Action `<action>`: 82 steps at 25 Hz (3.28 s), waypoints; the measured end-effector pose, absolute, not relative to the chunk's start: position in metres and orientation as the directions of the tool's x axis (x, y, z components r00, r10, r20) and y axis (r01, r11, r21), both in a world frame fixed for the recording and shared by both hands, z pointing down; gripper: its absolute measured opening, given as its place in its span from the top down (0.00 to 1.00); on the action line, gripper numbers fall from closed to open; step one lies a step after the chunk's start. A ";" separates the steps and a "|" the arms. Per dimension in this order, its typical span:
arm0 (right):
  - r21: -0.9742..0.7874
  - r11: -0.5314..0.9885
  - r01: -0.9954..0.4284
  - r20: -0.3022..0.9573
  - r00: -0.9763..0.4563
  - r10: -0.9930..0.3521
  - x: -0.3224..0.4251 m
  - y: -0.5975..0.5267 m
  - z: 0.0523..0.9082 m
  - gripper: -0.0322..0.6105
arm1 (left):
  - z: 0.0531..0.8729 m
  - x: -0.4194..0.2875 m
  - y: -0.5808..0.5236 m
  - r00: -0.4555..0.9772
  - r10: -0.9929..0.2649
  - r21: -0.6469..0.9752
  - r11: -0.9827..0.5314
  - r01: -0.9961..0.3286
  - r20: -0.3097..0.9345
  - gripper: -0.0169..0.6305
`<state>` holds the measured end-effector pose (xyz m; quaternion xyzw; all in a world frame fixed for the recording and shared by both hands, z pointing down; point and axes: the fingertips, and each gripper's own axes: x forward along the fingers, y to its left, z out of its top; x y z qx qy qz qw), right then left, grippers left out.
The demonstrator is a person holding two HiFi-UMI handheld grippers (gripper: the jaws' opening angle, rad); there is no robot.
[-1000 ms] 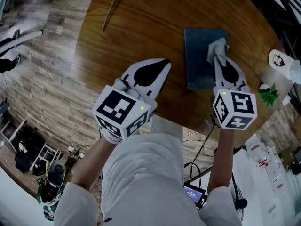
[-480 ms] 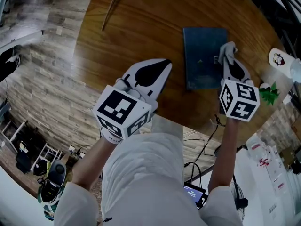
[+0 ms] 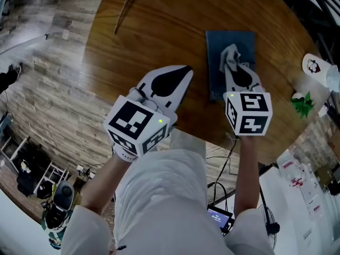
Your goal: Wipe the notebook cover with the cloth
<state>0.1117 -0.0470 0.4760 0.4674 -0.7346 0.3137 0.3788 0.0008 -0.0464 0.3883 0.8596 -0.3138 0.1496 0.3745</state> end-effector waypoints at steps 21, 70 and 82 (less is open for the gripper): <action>-0.223 0.467 -0.856 0.763 -0.451 -0.463 0.041 -0.019 0.450 0.90 | 0.385 -0.011 -0.035 0.755 -0.438 0.553 -0.513 -0.656 0.489 0.95; -0.046 0.380 -0.924 0.849 -0.237 -0.472 0.142 -0.003 0.475 0.90 | 0.386 0.018 -0.027 0.779 -0.384 0.552 -0.554 -0.623 0.495 0.95; -0.187 0.502 -0.844 0.825 -0.412 -0.387 0.064 0.015 0.474 0.90 | 0.385 0.009 -0.024 0.774 -0.396 0.551 -0.546 -0.631 0.494 0.95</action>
